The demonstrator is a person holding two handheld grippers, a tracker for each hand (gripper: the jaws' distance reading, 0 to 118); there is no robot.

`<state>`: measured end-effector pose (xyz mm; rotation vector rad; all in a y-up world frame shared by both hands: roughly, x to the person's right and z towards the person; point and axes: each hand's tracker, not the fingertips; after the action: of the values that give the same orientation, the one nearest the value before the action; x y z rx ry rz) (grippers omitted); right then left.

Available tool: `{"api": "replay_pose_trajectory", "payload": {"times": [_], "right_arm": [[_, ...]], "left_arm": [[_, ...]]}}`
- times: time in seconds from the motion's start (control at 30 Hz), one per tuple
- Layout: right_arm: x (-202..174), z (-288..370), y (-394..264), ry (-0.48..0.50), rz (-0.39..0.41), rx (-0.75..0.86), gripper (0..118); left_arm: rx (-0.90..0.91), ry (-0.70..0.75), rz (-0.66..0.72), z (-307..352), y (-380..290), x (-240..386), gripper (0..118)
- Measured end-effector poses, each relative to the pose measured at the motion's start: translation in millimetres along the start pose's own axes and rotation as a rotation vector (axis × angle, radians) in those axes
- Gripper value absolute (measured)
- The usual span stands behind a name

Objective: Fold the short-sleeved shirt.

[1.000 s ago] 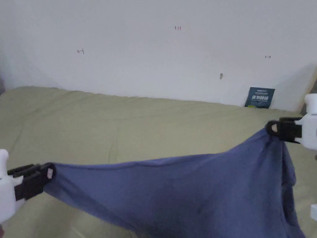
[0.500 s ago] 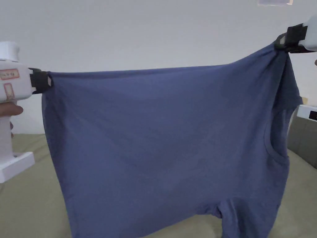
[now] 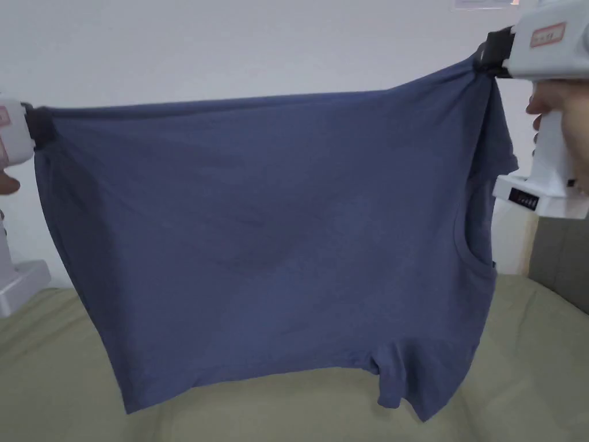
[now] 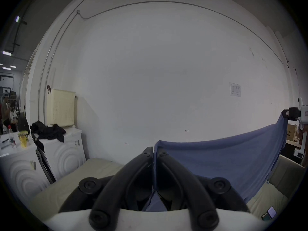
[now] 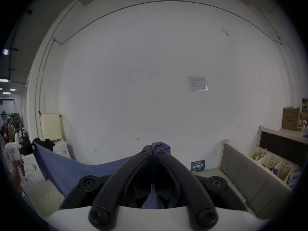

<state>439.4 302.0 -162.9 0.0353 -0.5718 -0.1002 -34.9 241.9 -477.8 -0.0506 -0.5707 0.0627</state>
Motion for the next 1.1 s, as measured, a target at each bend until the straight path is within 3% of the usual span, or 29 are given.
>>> {"api": "replay_pose_trajectory", "payload": {"times": [0.23,0.27,0.47,0.7,0.8,1.0,1.1], "right_arm": [[8.8,-17.1,-69.4,-0.042,-0.037,-0.105,3],[10.5,-15.9,-75.6,-0.051,-0.03,-0.126,3],[22.7,33.2,-100.3,-0.06,-0.066,-0.147,3],[29.3,153.0,-169.3,-0.074,-0.138,-0.247,3],[31.8,206.1,-219.5,-0.063,-0.211,-0.357,3],[38.2,304.3,-351.6,-0.055,-0.23,-0.573,3],[43.2,332.9,-427.5,-0.127,-0.207,-0.725,3]], "left_arm": [[-0.082,-0.004,0.075,-30.0,-86.9,1.3,0],[-0.083,-0.056,0.098,-28.8,-97.0,0.3,0],[-0.123,-0.067,0.079,4.8,-134.0,-3.3,0],[-0.205,-0.103,0.096,118.2,-195.9,-16.3,0],[-0.283,-0.123,0.109,179.8,-244.6,-27.6,0],[-0.517,-0.099,0.044,275.0,-354.3,-46.7,0],[-0.711,-0.069,0.001,300.3,-414.7,-51.2,0]]}}
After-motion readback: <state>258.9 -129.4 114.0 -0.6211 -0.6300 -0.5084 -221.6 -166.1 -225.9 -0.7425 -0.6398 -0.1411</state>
